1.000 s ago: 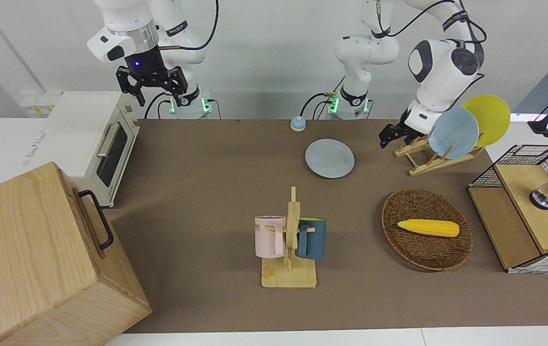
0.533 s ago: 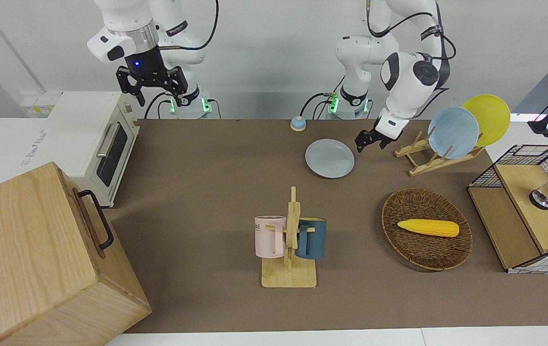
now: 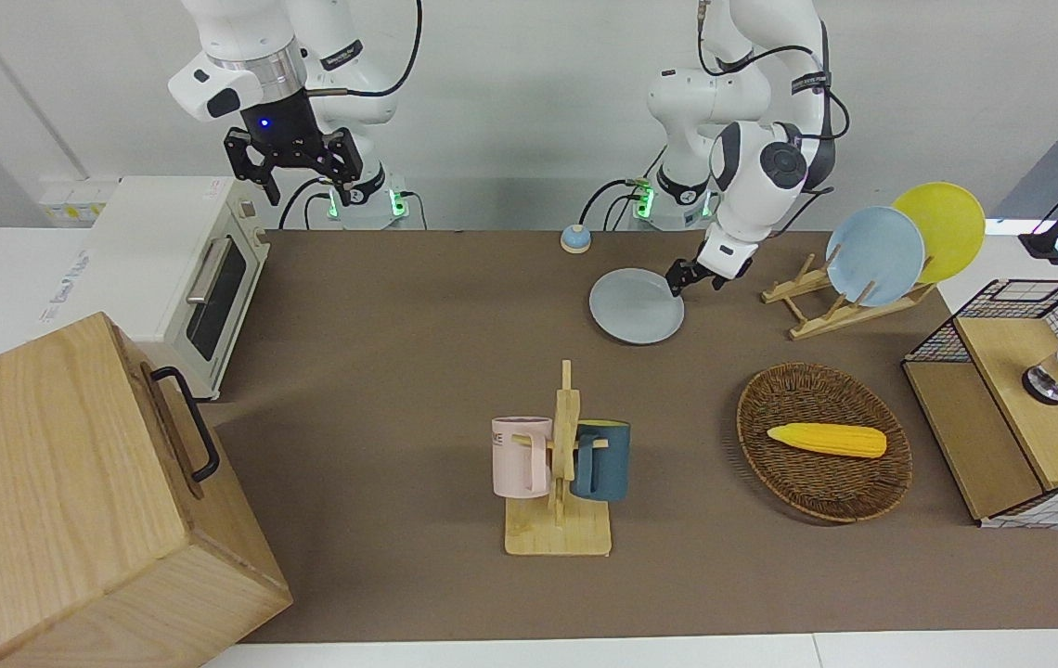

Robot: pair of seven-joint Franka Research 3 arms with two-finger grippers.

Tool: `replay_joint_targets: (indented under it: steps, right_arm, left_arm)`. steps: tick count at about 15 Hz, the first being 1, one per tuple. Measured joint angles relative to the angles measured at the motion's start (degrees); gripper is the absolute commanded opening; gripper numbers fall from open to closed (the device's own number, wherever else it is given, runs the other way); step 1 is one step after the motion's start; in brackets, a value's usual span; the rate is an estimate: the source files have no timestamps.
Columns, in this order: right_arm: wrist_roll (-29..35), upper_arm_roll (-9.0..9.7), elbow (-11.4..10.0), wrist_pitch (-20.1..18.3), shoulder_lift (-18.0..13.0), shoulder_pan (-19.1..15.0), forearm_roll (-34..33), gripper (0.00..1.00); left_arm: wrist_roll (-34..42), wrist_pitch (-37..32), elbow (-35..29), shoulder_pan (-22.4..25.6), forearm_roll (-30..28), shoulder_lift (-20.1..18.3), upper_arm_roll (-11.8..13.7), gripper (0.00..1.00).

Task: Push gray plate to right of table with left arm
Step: 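Move the left gripper down toward the gray plate's near edge, then push the gray plate with the left gripper away from the basket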

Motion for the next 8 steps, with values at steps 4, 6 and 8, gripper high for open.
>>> replay_joint_targets:
  steps: [4,6,8]
  right_arm:
    - [0.0,0.0,0.0,0.0,0.0,0.0,0.0,0.994]
    - [0.0,0.0,0.0,0.0,0.0,0.0,0.0,0.996]
    - [0.0,0.0,0.0,0.0,0.0,0.0,0.0,0.996]
  left_arm:
    - [0.0,0.5,-2.25,-0.47,-1.11,0.17,-0.69,0.78]
    - [0.0,0.77,-2.88,-0.86,-1.52,0.17,-0.82,0.69]
    - [0.0,0.89,-3.27,-1.15,-2.55,0.17,-0.96,0.62]
